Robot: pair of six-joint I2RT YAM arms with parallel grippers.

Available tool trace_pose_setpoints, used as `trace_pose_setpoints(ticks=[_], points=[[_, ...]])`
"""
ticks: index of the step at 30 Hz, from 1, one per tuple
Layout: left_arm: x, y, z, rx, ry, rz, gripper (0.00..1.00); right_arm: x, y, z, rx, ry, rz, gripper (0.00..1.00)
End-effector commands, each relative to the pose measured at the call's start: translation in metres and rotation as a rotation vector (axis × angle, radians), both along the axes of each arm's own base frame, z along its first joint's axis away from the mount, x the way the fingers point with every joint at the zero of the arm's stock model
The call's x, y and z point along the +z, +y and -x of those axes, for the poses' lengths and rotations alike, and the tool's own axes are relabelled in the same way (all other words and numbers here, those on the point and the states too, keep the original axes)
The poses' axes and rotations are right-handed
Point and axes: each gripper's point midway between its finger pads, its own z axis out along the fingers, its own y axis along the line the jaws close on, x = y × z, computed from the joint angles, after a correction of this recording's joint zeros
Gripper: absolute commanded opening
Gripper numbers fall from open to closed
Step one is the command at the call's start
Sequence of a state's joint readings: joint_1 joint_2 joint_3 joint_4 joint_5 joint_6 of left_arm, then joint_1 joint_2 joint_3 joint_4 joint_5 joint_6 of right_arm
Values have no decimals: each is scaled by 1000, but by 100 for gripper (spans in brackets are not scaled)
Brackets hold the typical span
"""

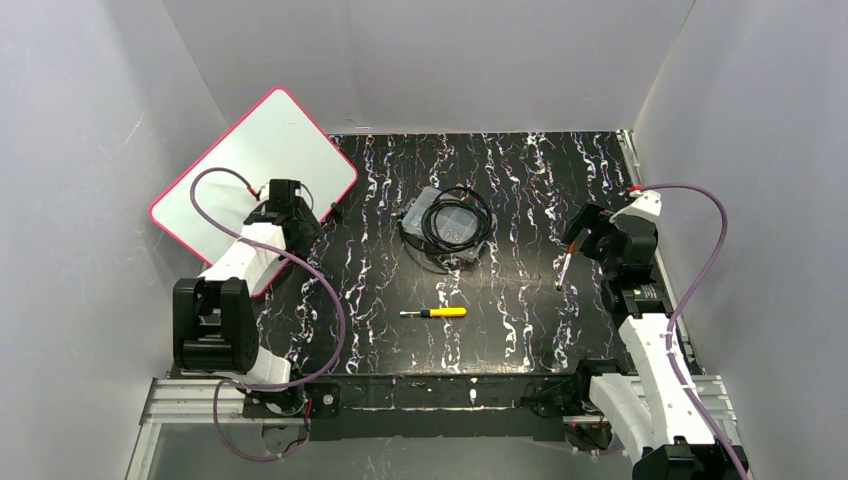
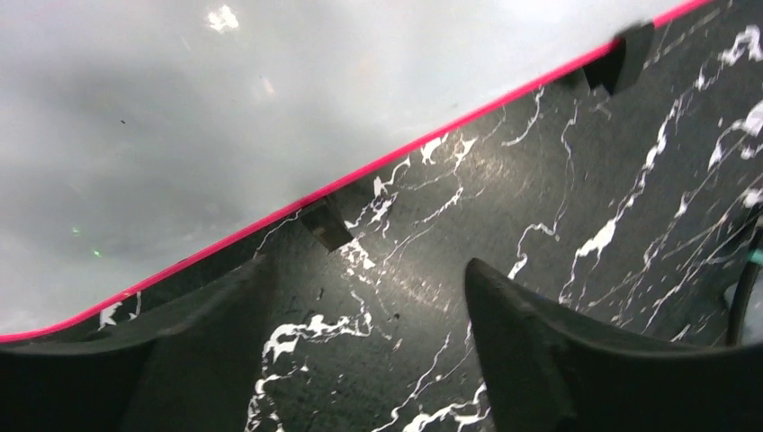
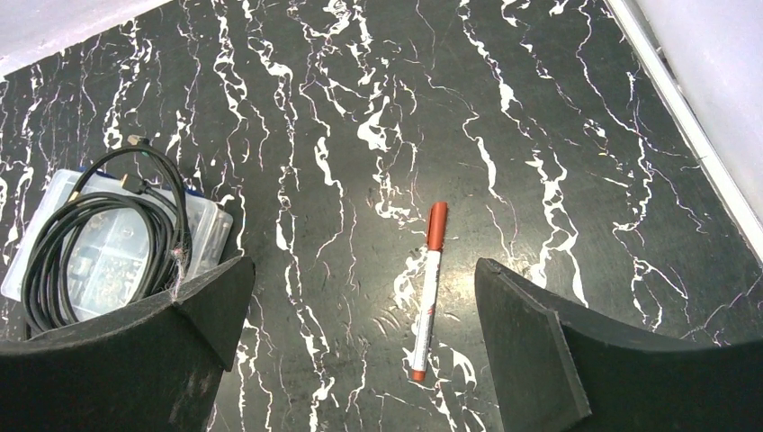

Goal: Write a sentence on the whiteboard
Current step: Move the whiteboard to the center of the board.

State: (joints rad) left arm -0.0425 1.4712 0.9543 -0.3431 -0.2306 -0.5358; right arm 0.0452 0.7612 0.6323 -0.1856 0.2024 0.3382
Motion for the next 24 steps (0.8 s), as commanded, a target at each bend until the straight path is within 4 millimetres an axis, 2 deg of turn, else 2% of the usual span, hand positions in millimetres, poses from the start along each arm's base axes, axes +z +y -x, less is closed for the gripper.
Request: trace_pose_setpoints(ticks=[1, 10, 15, 24], points=[[7, 15, -8, 115, -50, -44, 60, 25, 3, -5, 20, -65, -8, 100], [-10, 20, 8, 181, -16, -73, 51, 19, 8, -9, 47, -49, -14, 100], [-17, 21, 14, 205, 14, -73, 50, 19, 9, -9, 52, -49, -14, 100], [-28, 20, 10, 195, 52, -77, 44, 18, 10, -9, 59, -45, -14, 100]])
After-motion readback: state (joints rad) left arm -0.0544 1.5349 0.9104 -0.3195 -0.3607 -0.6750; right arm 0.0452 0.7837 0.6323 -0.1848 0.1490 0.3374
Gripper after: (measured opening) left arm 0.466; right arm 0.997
